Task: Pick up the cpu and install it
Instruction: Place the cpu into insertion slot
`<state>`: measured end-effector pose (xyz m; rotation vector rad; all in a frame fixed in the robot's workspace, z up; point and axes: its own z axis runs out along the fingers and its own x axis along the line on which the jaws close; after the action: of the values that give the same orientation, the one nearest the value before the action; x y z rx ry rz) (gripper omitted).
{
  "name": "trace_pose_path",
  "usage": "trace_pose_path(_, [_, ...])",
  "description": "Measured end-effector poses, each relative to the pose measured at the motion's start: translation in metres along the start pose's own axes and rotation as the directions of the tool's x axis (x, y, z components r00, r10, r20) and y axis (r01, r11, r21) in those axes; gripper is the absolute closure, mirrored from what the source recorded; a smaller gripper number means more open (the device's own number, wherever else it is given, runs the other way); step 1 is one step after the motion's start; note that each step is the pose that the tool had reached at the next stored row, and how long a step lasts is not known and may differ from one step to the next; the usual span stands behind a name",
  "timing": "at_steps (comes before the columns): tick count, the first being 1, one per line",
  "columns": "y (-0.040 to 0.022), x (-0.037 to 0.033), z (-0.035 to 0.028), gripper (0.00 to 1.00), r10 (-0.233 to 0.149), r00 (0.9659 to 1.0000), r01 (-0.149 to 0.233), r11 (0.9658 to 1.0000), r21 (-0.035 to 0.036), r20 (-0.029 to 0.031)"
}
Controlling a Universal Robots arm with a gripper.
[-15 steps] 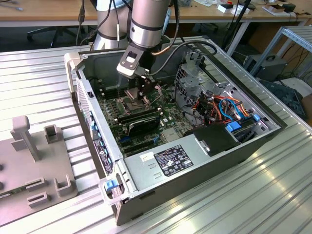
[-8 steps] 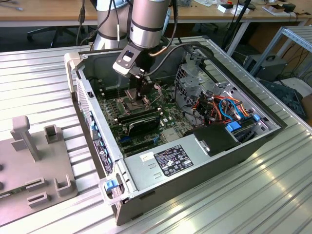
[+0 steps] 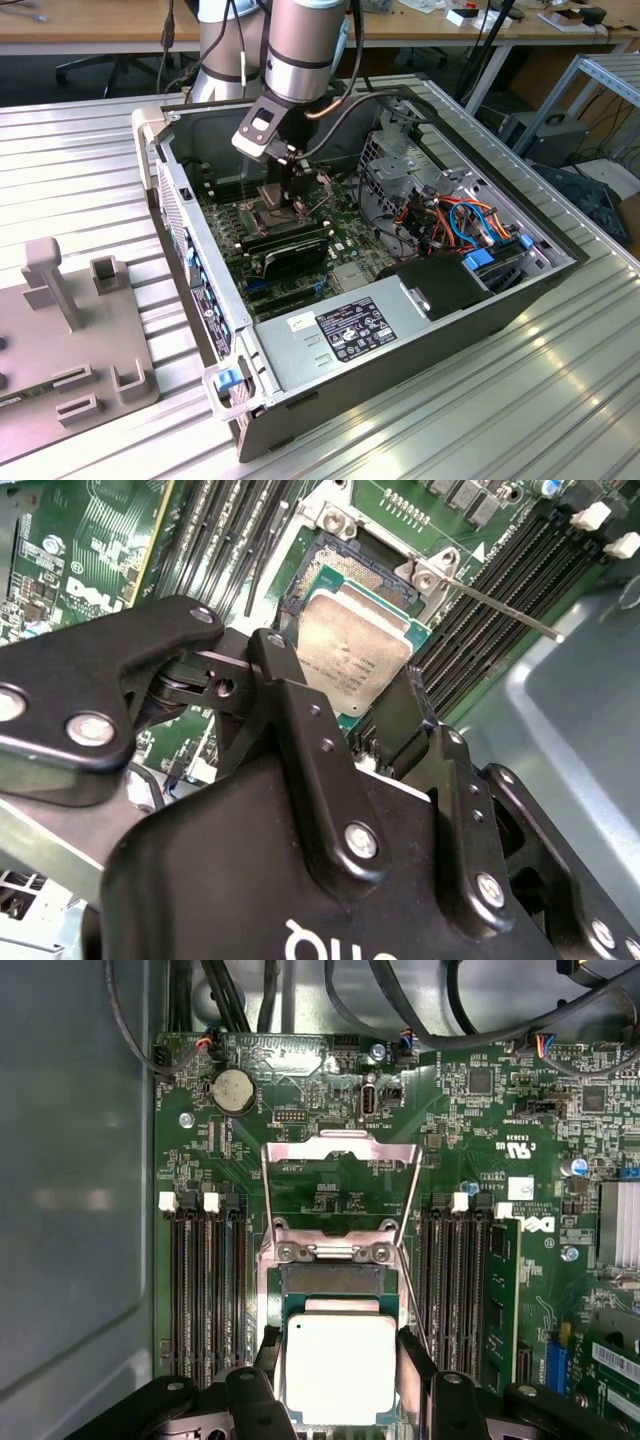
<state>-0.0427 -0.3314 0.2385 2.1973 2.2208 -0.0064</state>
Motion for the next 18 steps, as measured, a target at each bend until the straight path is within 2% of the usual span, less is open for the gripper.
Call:
trace_pose_path(6, [-0.0002, 0.0001, 0.008, 0.45, -0.003, 1.0, 0.003, 1.0, -0.0003, 0.0009])
trace_pose_path(13, [0.0, 0.0002, 0.013, 0.45, -0.003, 1.0, 0.003, 1.0, -0.0005, 0.0009])
trace_pose_path(18, [0.0001, 0.0003, 0.0207, 0.45, -0.003, 1.0, 0.003, 1.0, -0.0004, 0.0009])
